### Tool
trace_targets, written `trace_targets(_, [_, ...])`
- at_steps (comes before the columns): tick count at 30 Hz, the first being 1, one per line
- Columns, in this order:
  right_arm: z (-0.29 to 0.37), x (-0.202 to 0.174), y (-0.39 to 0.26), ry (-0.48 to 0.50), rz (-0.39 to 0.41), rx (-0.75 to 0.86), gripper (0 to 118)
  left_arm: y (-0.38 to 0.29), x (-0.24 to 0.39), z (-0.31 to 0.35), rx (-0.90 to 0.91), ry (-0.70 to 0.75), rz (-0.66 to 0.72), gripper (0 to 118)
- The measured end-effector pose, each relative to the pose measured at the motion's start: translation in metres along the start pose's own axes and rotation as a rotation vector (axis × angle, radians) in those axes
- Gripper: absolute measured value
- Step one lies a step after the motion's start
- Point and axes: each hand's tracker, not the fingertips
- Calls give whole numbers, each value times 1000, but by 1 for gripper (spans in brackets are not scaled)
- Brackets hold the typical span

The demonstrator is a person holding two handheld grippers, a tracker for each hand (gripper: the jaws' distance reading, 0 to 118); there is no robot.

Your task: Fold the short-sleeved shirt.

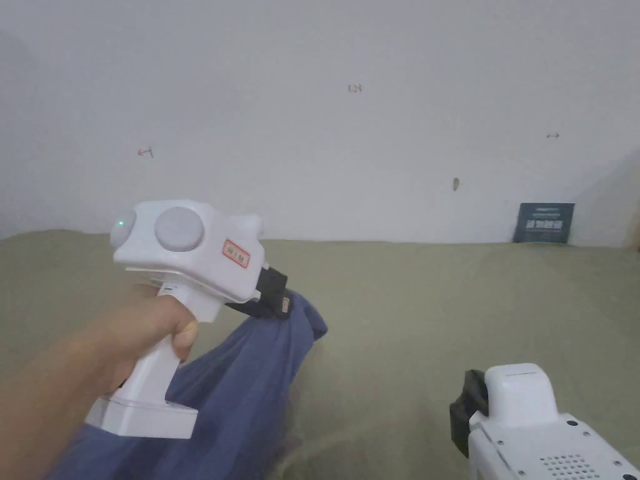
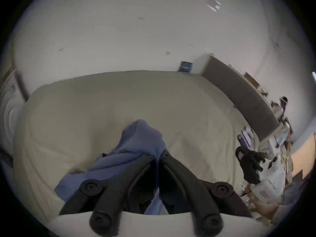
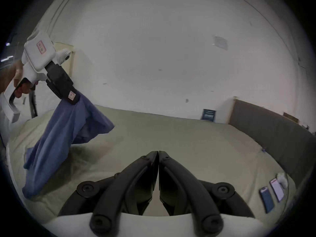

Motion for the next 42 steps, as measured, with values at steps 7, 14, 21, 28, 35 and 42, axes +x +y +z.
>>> trace_targets(7, [37,102,-11,-230,-49,-39,7,18,143,-81,-80,-268,-193,2])
trace_targets(14, [59,157,-23,-340,-66,-67,7,-38,226,-149,-245,-470,-322,2])
trace_targets(21, [60,158,-29,-342,-64,-78,7,-92,218,-201,-280,-405,-154,105])
trace_targets(28, [56,139,-14,-275,-56,-55,7,-76,125,-86,25,-243,57,88])
trace_targets(35, [54,111,2,-217,-55,-23,7,-145,39,57,383,273,115,0])
trace_targets(42, [54,88,-7,-163,-38,-47,7,-243,-32,110,398,378,313,0])
